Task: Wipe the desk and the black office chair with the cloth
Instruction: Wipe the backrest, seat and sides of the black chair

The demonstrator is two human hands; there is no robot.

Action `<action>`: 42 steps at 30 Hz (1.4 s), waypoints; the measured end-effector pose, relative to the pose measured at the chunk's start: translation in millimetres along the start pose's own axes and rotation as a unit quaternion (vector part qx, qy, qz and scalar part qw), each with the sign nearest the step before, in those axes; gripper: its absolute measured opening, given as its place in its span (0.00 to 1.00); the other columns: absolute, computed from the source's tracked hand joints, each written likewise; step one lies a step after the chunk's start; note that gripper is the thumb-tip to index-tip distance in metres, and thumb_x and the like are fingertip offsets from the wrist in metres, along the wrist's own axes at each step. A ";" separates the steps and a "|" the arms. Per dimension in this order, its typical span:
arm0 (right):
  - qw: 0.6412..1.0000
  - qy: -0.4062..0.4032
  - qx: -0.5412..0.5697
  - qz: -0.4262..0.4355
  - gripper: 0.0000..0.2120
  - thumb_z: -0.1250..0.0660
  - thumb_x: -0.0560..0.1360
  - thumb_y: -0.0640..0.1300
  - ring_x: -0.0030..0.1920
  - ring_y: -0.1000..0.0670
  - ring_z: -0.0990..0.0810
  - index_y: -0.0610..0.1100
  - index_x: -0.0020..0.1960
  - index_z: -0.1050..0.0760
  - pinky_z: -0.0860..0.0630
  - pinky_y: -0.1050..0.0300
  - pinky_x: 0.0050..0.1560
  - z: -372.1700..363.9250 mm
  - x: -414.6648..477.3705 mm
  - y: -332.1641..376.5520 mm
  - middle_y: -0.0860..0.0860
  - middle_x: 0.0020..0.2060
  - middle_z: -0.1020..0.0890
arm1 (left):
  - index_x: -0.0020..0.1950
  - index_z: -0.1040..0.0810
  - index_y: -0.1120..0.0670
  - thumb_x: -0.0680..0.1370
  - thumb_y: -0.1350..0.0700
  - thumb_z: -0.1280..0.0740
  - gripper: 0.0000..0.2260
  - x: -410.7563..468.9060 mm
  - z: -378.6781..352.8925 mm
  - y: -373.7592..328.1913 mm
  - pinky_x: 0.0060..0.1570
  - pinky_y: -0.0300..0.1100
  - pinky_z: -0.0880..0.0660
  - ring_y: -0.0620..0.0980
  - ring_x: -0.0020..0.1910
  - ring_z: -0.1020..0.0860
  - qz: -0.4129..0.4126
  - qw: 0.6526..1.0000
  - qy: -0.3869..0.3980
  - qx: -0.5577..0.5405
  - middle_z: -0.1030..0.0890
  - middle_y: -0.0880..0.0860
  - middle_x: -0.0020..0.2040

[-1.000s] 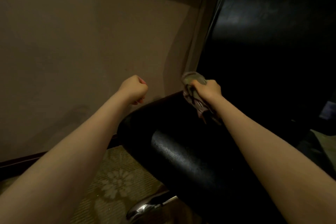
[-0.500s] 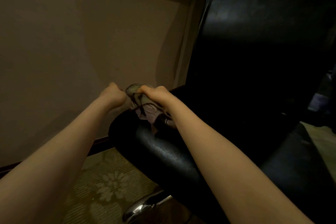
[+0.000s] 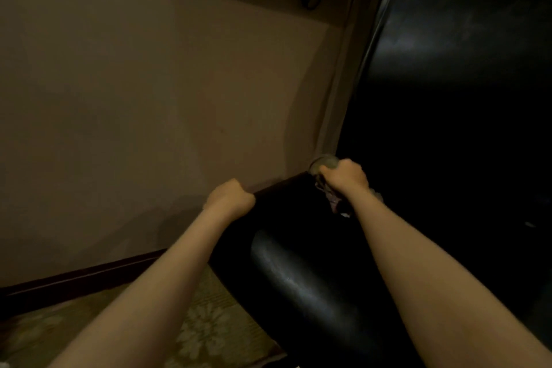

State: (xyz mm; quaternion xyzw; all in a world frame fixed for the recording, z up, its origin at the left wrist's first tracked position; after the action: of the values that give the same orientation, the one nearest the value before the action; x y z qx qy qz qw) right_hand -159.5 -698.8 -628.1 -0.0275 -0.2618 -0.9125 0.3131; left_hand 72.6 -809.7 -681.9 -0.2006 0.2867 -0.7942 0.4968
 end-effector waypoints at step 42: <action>0.998 -0.044 -0.043 -0.009 0.23 0.37 0.77 0.52 0.56 0.35 0.26 0.46 0.69 0.36 0.29 0.47 0.49 100.9 8.6 -215.1 0.38 0.56 0.27 | 0.70 0.38 0.59 0.79 0.52 0.41 0.22 -24.5 -110.1 -170.7 0.46 0.45 0.31 0.58 0.57 0.26 -0.158 0.971 0.121 0.132 0.27 0.59 0.60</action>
State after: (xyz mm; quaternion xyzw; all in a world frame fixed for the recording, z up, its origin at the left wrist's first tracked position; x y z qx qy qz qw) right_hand -303.9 -510.2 -638.4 -0.0784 -0.2361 -0.9236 0.2916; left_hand -98.4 -701.0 -654.2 -0.0783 0.2020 -0.9119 0.3485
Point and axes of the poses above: each hand's wrist, its own x-axis towards the middle knuckle, its own z-axis out of the back of the hand, y = z × x, the point moved 10 cm from there along x, towards the middle knuckle
